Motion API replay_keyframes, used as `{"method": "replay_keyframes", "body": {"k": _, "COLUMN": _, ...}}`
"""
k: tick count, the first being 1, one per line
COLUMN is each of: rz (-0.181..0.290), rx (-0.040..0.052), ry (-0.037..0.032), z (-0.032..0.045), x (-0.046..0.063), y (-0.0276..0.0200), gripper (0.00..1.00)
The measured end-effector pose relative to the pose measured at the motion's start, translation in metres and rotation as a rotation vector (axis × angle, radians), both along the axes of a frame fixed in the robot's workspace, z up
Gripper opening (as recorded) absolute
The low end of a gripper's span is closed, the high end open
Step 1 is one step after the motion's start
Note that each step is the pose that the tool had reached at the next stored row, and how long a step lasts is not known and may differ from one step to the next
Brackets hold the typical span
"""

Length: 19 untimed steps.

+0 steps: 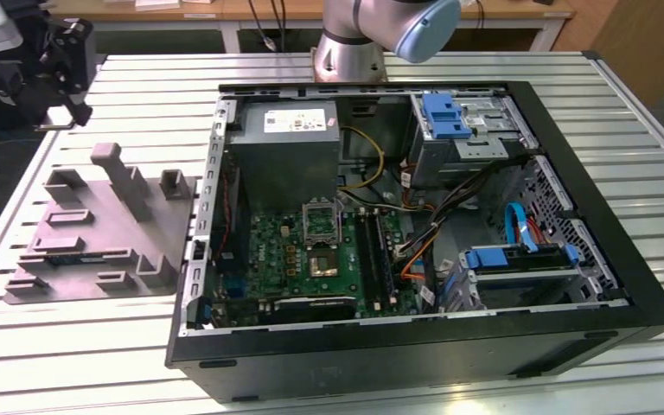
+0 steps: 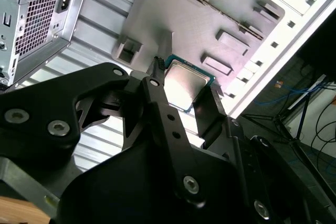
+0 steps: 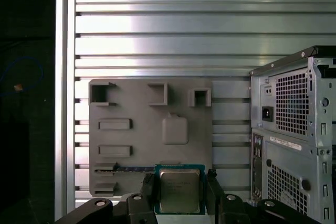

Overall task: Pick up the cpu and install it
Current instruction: 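Pick up the cpu and move it towards the insertion slot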

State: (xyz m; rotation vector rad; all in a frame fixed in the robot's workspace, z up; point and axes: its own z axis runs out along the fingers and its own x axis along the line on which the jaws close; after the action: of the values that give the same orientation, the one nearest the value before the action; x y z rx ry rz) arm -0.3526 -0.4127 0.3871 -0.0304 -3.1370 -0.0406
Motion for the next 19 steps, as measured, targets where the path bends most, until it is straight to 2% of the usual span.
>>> {"method": "replay_keyframes", "body": {"k": 19, "rz": 0.000, "rx": 0.0000, "ry": 0.0000, "z": 0.0000, "x": 0.0102, "y": 0.0000, "gripper": 0.47}}
